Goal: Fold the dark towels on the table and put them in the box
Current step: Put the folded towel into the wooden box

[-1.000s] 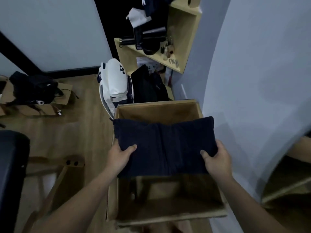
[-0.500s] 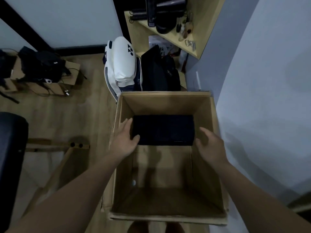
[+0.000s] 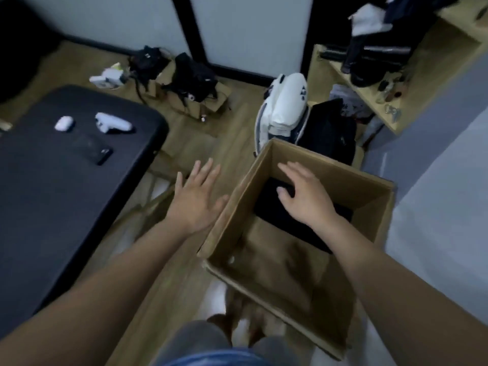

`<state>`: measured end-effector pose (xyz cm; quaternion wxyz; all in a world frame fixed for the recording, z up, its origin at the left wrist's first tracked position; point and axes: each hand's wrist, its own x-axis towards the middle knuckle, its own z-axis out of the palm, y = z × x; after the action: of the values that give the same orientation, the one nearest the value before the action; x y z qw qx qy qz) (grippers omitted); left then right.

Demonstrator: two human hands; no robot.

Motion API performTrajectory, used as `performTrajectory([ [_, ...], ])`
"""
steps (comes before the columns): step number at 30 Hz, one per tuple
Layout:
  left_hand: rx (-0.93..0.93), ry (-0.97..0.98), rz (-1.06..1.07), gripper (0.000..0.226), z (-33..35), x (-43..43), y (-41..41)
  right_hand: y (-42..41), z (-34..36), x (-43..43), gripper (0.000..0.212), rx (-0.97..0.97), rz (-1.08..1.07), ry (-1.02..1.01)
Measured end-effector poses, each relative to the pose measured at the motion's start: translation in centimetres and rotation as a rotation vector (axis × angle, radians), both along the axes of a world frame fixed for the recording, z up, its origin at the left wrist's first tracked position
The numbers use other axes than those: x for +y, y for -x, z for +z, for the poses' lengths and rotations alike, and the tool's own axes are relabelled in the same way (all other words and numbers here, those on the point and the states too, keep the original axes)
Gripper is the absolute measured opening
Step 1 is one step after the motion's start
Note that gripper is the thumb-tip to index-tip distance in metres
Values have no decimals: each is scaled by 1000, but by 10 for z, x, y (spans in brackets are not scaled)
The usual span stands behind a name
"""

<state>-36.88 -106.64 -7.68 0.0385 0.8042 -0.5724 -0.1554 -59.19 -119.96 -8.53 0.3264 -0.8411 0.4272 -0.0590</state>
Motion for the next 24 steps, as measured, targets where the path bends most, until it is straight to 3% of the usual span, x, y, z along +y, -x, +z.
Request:
performTrajectory([
  [5,-52,122,349,77,48,142,-42,-82,42,51,55,-78,239,62],
  [12,-141,170,828,70,66,342,-68,-209,93,181,56,-83,700,230],
  [16,-173,200,1062,82,68,460,-67,-261,111,294,57,-88,908,318],
  [24,-155,266,1391,67,63,686,-48,-310,111,565,57,-74,1306,392],
])
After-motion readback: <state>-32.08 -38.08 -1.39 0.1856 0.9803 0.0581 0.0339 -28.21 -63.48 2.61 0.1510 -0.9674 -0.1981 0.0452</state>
